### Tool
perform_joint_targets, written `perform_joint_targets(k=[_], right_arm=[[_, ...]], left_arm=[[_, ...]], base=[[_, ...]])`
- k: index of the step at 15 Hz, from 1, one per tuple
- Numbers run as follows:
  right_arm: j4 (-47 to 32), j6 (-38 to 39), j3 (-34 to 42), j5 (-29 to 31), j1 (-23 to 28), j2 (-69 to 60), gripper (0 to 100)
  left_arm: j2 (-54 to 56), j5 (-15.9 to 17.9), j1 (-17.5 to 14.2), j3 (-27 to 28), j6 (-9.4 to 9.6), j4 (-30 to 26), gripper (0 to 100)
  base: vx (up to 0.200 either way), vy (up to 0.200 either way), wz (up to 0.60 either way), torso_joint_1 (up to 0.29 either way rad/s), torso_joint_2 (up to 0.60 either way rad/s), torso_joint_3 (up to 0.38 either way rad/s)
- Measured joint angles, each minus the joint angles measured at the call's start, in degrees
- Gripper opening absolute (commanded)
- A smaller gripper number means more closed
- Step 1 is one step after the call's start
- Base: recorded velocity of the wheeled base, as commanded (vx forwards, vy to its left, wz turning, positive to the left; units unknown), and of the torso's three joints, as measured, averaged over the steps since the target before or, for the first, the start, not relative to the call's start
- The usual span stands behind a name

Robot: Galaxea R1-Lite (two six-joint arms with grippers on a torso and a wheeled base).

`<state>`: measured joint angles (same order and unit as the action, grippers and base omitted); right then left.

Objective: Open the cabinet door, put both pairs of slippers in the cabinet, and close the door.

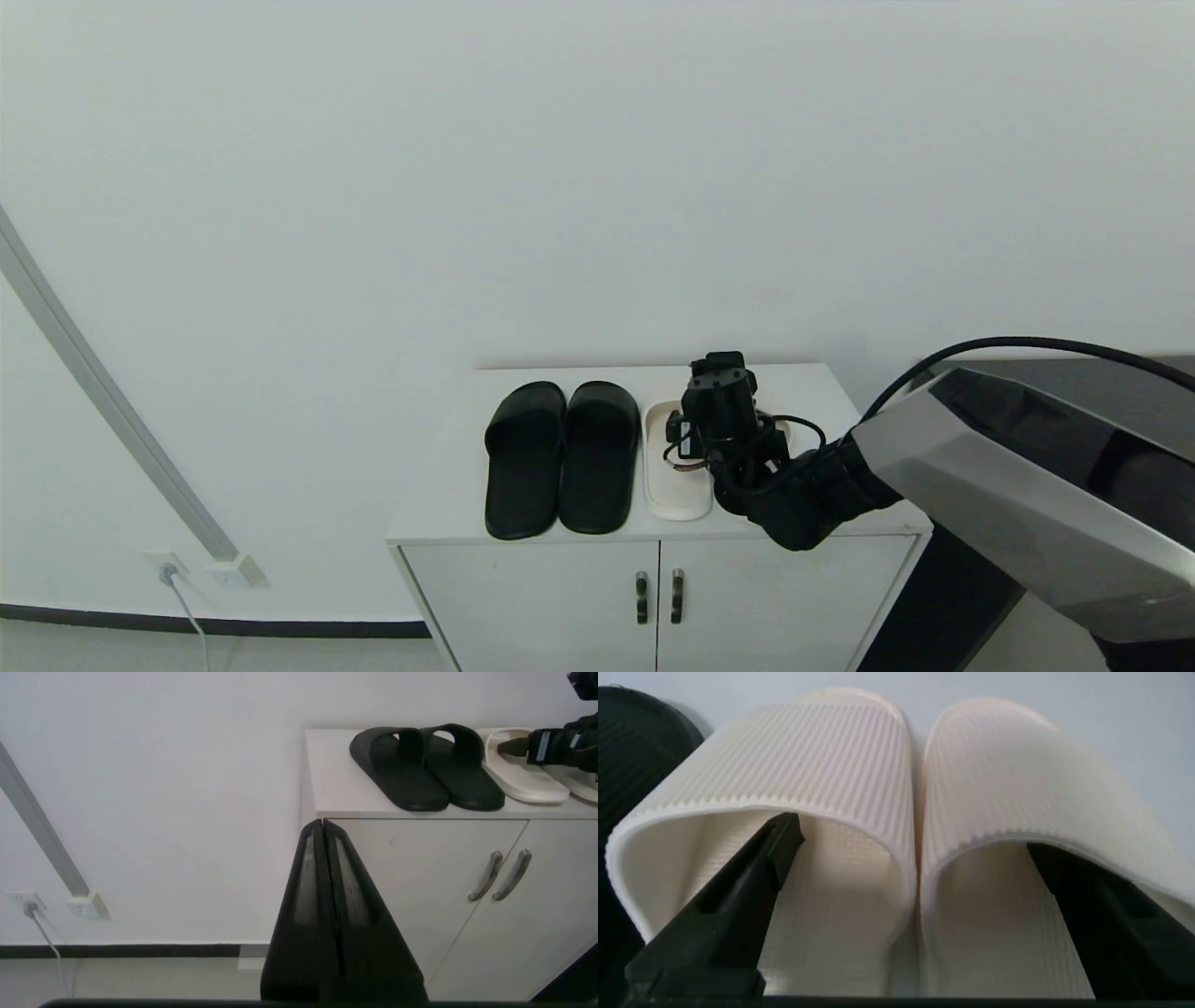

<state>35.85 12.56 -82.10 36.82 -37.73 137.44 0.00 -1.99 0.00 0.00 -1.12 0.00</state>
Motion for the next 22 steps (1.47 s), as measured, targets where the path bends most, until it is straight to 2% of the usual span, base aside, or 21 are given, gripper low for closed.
perform_joint_targets(k=[1,2,9,13,18,22], right_arm=[[1.21,-0.95,-0.23,-0.01,0.02,0.41,100],[2.3,-1.74,-0.37,0.0,0.05,0.77,0],[4.3,-3.06,-0.26,0.0,0.13,2.0,0],[6.22,-3.45,4.32,0.51,0.0,-1.77,0],[6.55,-5.83,17.3,-3.35,-1.02,-15.56,0],[6.35,-7.12,31.85,-13.17,-4.27,-29.59,0]], left_arm=[[0.0,0.0,0.0,0.0,0.0,0.0,0],[0.0,-0.01,0.0,0.0,0.0,0.0,0],[0.0,0.0,0.0,0.0,0.01,0.0,0],[0.0,-0.01,0.0,0.0,0.0,0.0,0],[0.0,0.0,0.0,0.0,0.06,0.0,0],[0.0,-0.01,0.0,0.0,0.09,0.0,0]], base=[[0.0,0.0,0.0,0.0,0.0,0.0],[0.0,0.0,0.0,0.0,0.0,0.0],[0.0,0.0,0.0,0.0,0.0,0.0],[0.0,0.0,0.0,0.0,0.0,0.0],[0.0,0.0,0.0,0.0,0.0,0.0],[0.0,0.0,0.0,0.0,0.0,0.0]])
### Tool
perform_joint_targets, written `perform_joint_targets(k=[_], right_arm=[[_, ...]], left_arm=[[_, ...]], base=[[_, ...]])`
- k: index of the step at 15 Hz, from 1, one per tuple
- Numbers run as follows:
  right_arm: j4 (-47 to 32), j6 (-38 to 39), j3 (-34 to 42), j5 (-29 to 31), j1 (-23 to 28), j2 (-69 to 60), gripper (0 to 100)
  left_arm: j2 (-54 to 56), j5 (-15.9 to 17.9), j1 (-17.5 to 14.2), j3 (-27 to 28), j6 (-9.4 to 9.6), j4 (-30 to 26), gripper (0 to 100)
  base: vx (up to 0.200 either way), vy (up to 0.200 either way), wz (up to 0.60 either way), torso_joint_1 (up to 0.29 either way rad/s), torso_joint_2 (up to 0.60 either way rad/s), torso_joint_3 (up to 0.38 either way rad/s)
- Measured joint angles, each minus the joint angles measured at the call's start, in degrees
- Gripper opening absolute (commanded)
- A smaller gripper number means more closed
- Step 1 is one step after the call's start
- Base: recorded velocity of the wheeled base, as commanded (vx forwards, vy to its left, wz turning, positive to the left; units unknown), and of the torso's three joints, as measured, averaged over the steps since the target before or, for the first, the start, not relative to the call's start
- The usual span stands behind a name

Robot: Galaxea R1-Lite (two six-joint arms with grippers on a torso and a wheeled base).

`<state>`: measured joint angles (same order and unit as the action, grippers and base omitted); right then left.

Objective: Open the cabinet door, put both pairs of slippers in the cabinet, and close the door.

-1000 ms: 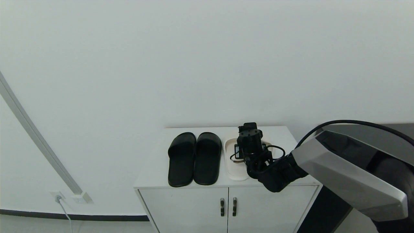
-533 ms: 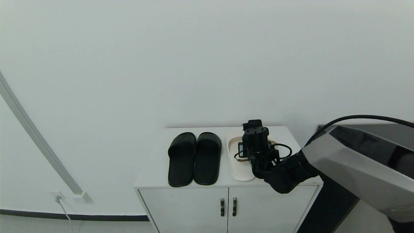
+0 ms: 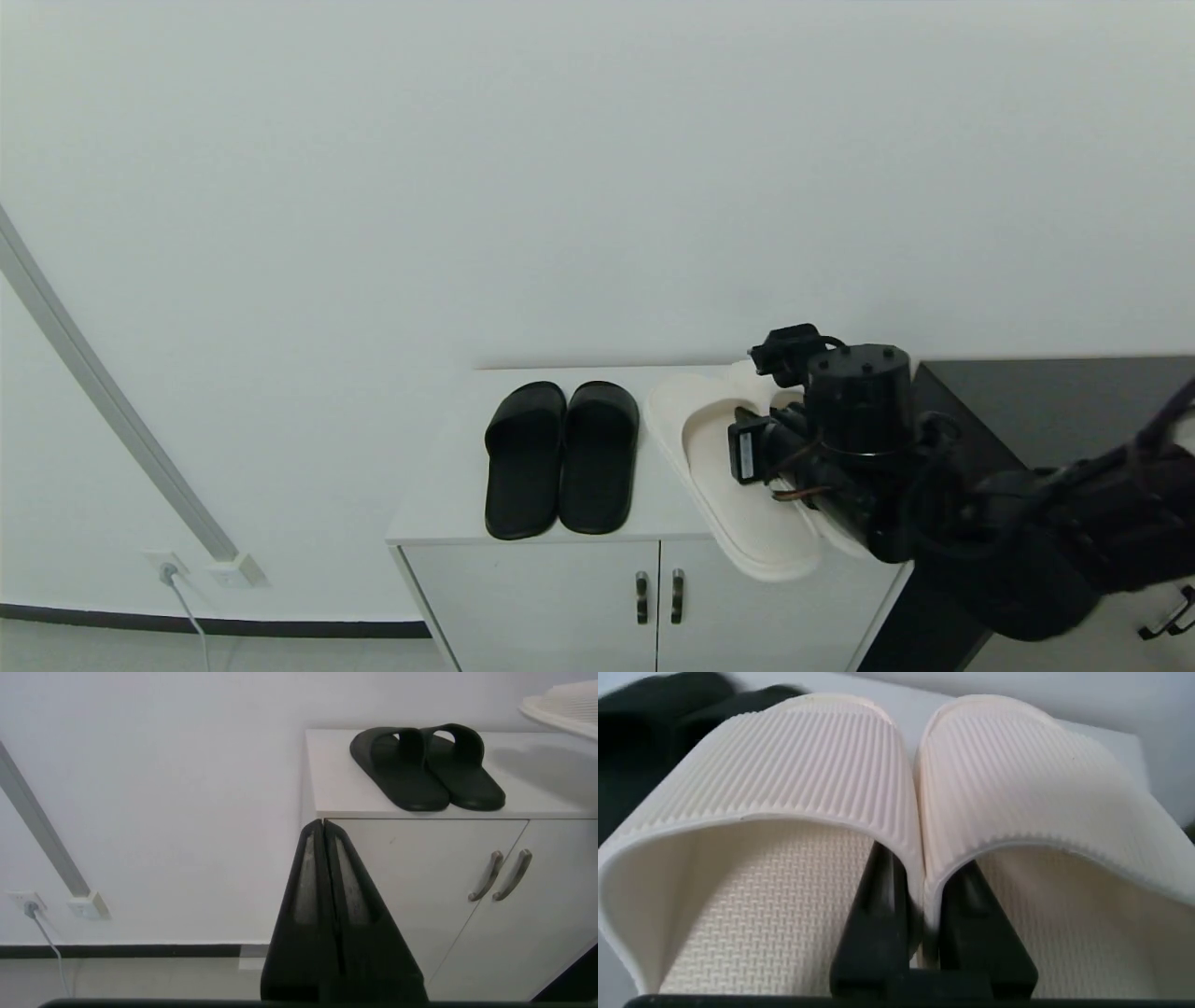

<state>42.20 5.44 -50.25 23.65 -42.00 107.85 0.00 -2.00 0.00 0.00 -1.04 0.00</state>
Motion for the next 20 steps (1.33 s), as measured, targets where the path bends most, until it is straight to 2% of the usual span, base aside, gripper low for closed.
perform_joint_targets(k=[3,6,7,13,19,20], right_arm=[[-0.9,-2.1,8.5,-13.82,-1.27,-10.3,0],[-3.51,-2.51,12.52,-23.54,-1.91,-16.87,0],[-4.38,-2.55,13.62,-24.8,-2.12,-18.41,0],[-4.96,-2.6,15.52,-25.02,-3.69,-20.83,0],[-4.9,-2.54,15.74,-24.95,-4.19,-20.89,0],[-5.06,-2.6,15.88,-24.98,-4.22,-20.83,0]], left_arm=[[0.0,0.0,0.0,0.0,0.0,0.0,0],[0.0,0.0,0.0,0.0,-0.02,0.0,0],[0.0,0.01,0.0,0.0,0.0,0.0,0],[0.0,0.0,0.0,0.0,-0.07,0.0,0],[0.0,0.0,0.0,0.0,-0.09,0.0,0],[0.0,0.01,0.0,0.0,-0.09,0.0,0]], base=[[0.0,0.0,0.0,0.0,0.0,0.0],[0.0,0.0,0.0,0.0,0.0,0.0],[0.0,0.0,0.0,0.0,0.0,0.0],[0.0,0.0,0.0,0.0,0.0,0.0],[-0.2,0.0,0.0,0.002,0.0,0.002],[0.0,0.0,0.0,0.0,0.0,0.0]])
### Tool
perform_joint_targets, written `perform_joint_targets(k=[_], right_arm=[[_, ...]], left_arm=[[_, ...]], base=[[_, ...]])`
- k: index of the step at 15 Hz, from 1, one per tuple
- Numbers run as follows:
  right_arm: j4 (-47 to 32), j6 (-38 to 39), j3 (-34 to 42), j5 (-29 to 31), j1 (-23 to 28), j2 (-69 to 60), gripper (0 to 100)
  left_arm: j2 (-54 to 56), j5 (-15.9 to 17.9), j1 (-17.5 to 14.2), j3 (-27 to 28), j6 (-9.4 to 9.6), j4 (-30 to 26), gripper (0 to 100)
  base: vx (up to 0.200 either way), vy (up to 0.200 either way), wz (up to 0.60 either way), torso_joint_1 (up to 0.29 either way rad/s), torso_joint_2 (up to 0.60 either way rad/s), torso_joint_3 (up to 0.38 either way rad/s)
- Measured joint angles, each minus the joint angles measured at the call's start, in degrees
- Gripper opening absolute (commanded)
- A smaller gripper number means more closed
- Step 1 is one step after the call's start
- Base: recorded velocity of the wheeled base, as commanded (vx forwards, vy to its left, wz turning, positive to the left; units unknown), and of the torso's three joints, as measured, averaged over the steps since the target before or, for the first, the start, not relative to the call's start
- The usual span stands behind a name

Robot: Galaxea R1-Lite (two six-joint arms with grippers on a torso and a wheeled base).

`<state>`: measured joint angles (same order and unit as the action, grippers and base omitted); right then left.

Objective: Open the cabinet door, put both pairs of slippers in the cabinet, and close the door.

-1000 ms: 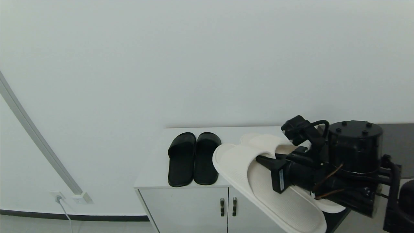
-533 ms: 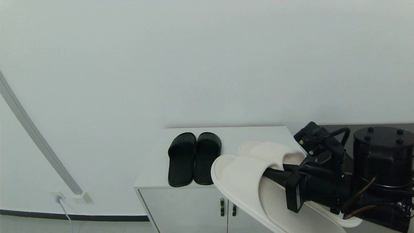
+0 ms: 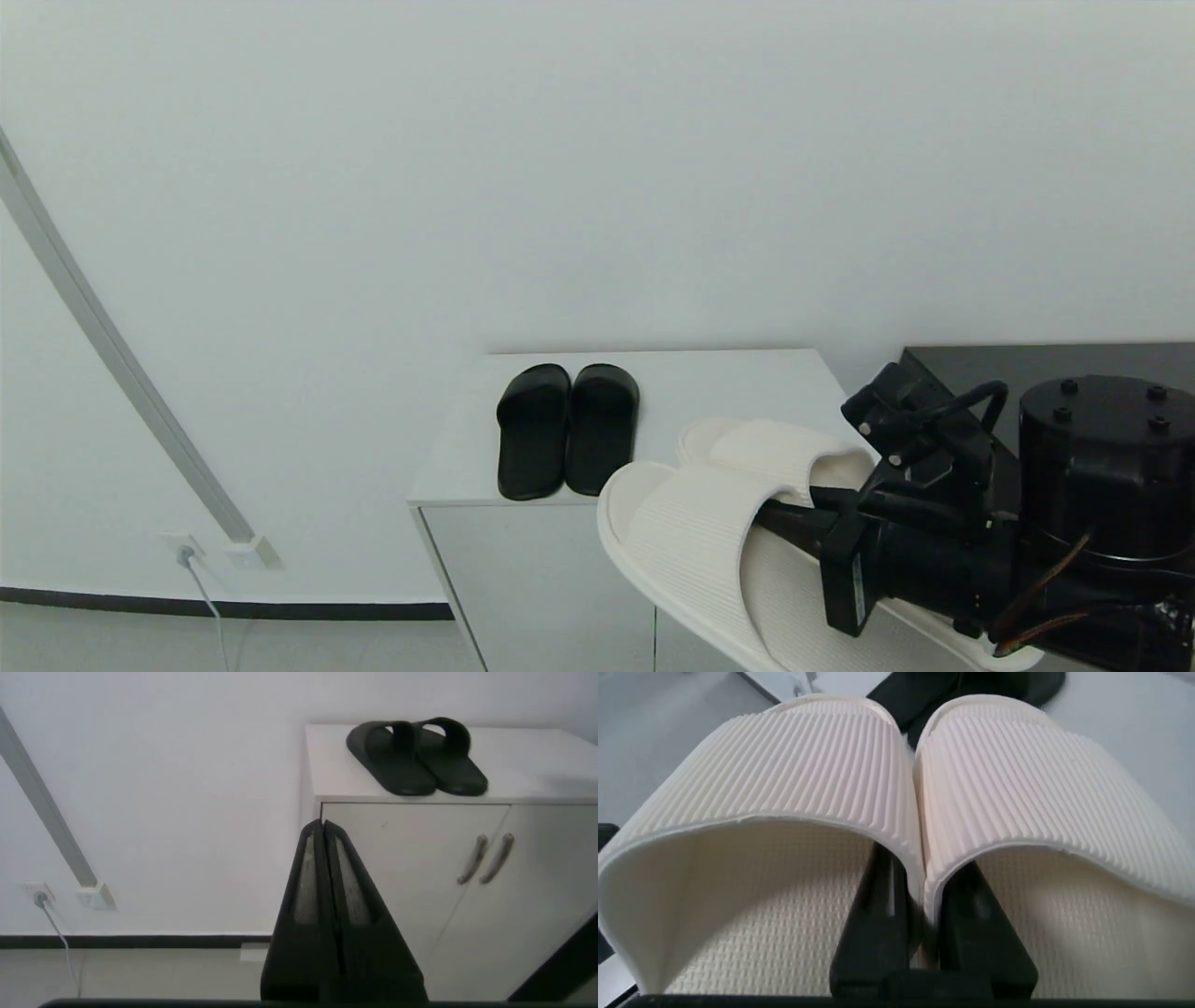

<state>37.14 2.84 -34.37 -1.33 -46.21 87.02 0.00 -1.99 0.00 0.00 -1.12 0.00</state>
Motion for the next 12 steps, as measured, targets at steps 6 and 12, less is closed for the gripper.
perform_joint_targets(k=[6,12], right_arm=[[0.16,-0.02,0.46,0.13,0.27,0.39,0],[0.18,-1.18,0.99,-0.2,1.46,0.77,0]], left_arm=[[0.0,-0.01,0.0,0.0,0.01,0.0,0],[0.0,-0.01,0.0,0.0,0.0,0.0,0]], base=[[0.0,0.0,0.0,0.0,0.0,0.0],[0.0,0.0,0.0,0.0,0.0,0.0]])
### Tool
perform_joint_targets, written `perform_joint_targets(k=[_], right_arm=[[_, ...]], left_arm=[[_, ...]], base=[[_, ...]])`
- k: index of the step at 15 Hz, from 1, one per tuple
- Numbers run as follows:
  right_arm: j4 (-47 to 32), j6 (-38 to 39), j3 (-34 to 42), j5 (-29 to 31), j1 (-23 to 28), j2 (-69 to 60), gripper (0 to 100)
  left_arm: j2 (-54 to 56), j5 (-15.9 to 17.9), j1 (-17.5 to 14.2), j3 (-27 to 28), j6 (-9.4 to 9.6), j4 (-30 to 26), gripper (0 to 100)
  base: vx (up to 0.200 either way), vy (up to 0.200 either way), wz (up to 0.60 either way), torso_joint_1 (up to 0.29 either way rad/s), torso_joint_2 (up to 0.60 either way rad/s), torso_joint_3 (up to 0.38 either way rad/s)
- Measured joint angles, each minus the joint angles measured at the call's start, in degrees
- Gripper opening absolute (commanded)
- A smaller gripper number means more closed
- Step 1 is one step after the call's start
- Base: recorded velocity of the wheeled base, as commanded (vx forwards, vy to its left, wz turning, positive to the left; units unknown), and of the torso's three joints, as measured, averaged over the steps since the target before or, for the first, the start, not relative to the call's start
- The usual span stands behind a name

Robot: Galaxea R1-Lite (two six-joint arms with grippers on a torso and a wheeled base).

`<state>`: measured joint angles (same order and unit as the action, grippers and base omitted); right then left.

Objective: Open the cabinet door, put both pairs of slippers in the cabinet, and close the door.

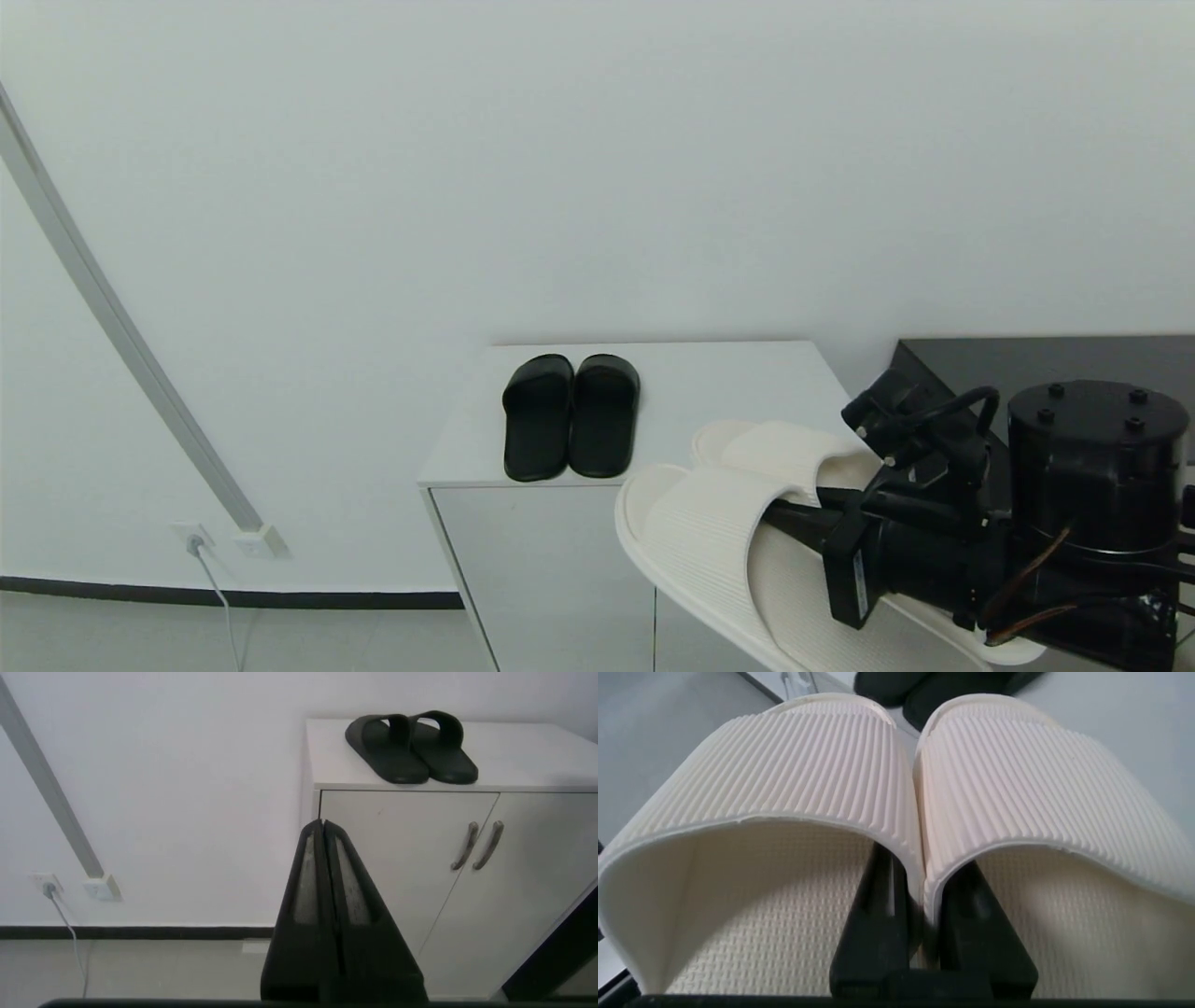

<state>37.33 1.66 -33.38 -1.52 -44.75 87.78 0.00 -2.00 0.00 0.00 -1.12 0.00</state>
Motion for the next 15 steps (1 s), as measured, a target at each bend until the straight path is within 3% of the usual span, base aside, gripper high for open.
perform_joint_targets(k=[6,13,14,15], right_arm=[[0.11,-0.1,0.13,0.02,0.11,0.33,0],[0.17,-0.16,0.56,0.05,0.11,0.41,0],[0.17,-0.16,0.59,0.05,0.11,0.44,0],[0.17,-0.16,0.59,0.07,0.11,0.45,0]], left_arm=[[0.0,-0.24,0.0,0.0,0.01,0.0,0],[0.0,-0.05,0.0,0.0,0.17,-0.02,0],[0.0,-0.02,0.0,0.0,0.17,0.0,100],[0.0,-0.02,0.0,0.0,0.15,0.0,100]], base=[[0.0,0.0,0.0,-0.015,0.03,0.016],[0.0,0.0,0.0,-0.152,0.34,0.183],[0.0,0.0,0.0,-0.168,0.39,0.212],[0.0,0.0,0.0,-0.159,0.37,0.198]])
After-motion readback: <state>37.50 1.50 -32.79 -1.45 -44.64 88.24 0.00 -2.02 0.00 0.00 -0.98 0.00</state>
